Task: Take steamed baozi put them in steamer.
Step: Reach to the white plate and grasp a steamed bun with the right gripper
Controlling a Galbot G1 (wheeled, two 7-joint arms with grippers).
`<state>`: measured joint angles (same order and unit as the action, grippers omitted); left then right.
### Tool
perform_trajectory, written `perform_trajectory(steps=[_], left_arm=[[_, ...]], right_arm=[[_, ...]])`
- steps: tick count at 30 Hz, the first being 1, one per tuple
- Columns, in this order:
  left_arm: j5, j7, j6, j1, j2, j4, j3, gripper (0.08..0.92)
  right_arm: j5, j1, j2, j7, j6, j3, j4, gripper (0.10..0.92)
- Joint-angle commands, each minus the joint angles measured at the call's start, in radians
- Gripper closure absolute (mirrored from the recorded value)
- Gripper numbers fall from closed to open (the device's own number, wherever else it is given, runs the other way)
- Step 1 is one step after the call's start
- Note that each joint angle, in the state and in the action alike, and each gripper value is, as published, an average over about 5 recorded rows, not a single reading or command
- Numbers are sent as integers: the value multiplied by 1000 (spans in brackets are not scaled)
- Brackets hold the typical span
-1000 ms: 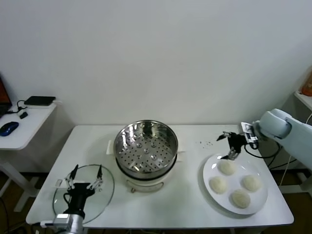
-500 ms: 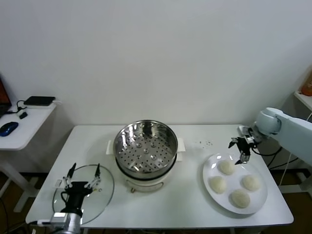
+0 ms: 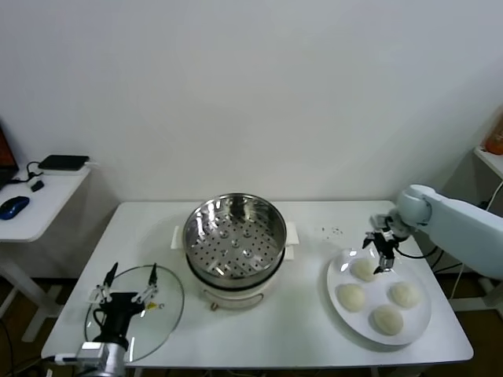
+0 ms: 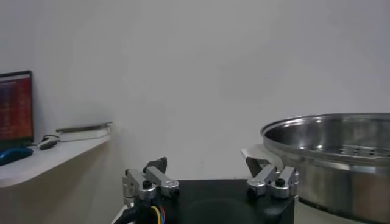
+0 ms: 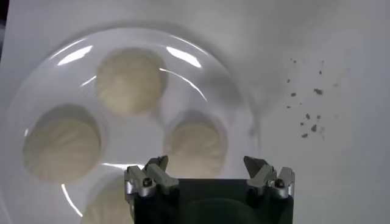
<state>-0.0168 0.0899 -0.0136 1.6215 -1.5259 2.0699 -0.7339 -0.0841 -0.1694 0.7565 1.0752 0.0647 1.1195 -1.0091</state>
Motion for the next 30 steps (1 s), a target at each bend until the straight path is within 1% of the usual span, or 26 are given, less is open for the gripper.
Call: perform_trajectory(steps=[1, 25, 28, 30], left_arm=[[-1, 0, 1, 0, 1, -2, -4, 177], [-1, -6, 6, -5, -2, -10, -4, 177], [-1, -7, 6, -5, -3, -11, -4, 177], [-1, -7, 6, -5, -3, -12, -4, 177]], right_arm=[[15, 31, 33, 2, -5, -12, 37, 203], [59, 71, 43, 4, -24, -58, 70, 203], [61, 71, 45, 4, -26, -62, 76, 224], [62, 72, 45, 4, -27, -63, 75, 264]])
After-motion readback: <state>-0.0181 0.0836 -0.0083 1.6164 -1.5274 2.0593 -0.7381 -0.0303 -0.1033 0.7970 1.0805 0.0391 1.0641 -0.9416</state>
